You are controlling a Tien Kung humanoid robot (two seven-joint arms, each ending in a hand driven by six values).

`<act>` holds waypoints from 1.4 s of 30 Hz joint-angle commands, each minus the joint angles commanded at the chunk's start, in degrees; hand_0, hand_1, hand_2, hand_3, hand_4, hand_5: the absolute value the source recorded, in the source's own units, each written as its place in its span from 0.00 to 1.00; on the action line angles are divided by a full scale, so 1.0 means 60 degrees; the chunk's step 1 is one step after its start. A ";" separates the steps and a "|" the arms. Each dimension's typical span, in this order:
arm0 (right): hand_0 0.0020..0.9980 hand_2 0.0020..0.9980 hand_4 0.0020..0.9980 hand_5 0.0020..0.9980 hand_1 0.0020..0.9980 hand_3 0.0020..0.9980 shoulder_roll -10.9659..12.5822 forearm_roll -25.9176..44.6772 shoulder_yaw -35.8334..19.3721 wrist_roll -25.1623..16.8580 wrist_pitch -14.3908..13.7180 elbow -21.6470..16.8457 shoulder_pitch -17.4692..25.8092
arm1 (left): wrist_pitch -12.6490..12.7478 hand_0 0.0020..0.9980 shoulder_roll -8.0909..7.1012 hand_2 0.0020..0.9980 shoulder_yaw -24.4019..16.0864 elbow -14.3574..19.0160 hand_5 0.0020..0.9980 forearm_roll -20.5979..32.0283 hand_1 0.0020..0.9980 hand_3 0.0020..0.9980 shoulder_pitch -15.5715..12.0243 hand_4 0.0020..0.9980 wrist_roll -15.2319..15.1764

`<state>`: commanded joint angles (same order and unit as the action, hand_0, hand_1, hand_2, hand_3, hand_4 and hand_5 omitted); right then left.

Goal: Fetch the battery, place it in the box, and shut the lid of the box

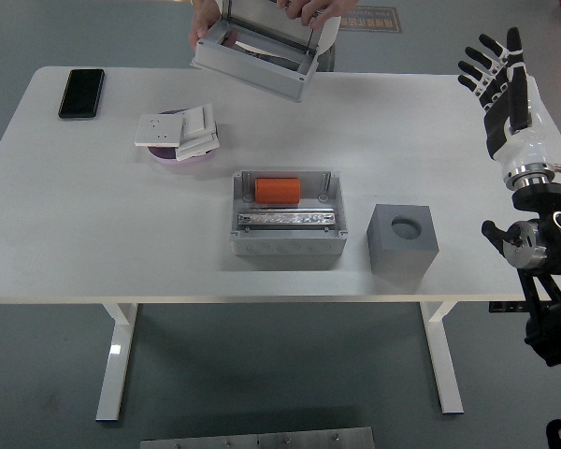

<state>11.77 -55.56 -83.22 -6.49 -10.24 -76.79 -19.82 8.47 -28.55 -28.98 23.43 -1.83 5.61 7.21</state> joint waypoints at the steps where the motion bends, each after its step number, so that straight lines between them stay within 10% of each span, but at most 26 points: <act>1: 0.80 0.80 0.82 0.17 0.77 0.81 0.0003 -0.0010 0.0006 -0.0004 -0.0013 0.0000 -0.0001 | 0.0001 0.62 0.0000 0.65 -0.0001 0.0001 0.21 0.0003 0.72 0.60 -0.0002 0.71 0.0000; 3: 0.80 0.80 0.82 0.17 0.77 0.81 0.0007 -0.0016 0.0015 -0.0015 -0.0032 0.0002 -0.0003 | 0.0001 0.62 -0.0001 0.65 0.0000 0.0002 0.21 0.0009 0.72 0.60 -0.0005 0.71 -0.0003; 4: 0.79 0.82 0.65 0.00 0.77 0.83 0.0010 -0.0017 0.0022 -0.0020 -0.0038 0.0005 -0.0006 | 0.0001 0.62 -0.0002 0.65 0.0000 0.0002 0.20 0.0012 0.72 0.60 -0.0006 0.71 -0.0004; 33: 0.81 0.99 0.53 0.00 0.87 1.00 0.0012 0.0257 -0.0008 -0.0007 0.0053 0.0056 0.0005 | 0.0010 0.62 -0.0011 0.64 -0.0025 0.0002 0.21 -0.0033 0.72 0.59 -0.0019 0.70 0.0015; 39: 0.83 0.99 0.60 0.00 0.88 1.00 0.0006 0.0576 -0.0017 -0.0042 0.0079 0.0116 0.0011 | 0.0009 0.62 -0.0001 0.64 -0.0021 0.0004 0.21 -0.0030 0.72 0.59 -0.0014 0.70 0.0014; 40: 0.83 0.99 0.89 0.13 0.87 1.00 0.0005 0.0651 -0.0016 -0.0046 0.0096 0.0130 0.0013 | 0.0009 0.62 0.0001 0.64 -0.0021 0.0004 0.21 -0.0031 0.72 0.59 -0.0014 0.70 0.0015; 42: 0.83 0.99 0.89 0.13 0.87 1.00 0.0003 0.0755 -0.0018 -0.0044 0.0127 0.0149 0.0015 | 0.0009 0.62 0.0003 0.64 -0.0019 0.0004 0.21 -0.0027 0.72 0.59 -0.0015 0.70 0.0013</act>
<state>11.79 -51.03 -83.32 -6.75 -9.48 -75.89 -19.73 8.52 -28.53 -29.10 23.46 -2.00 5.51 7.28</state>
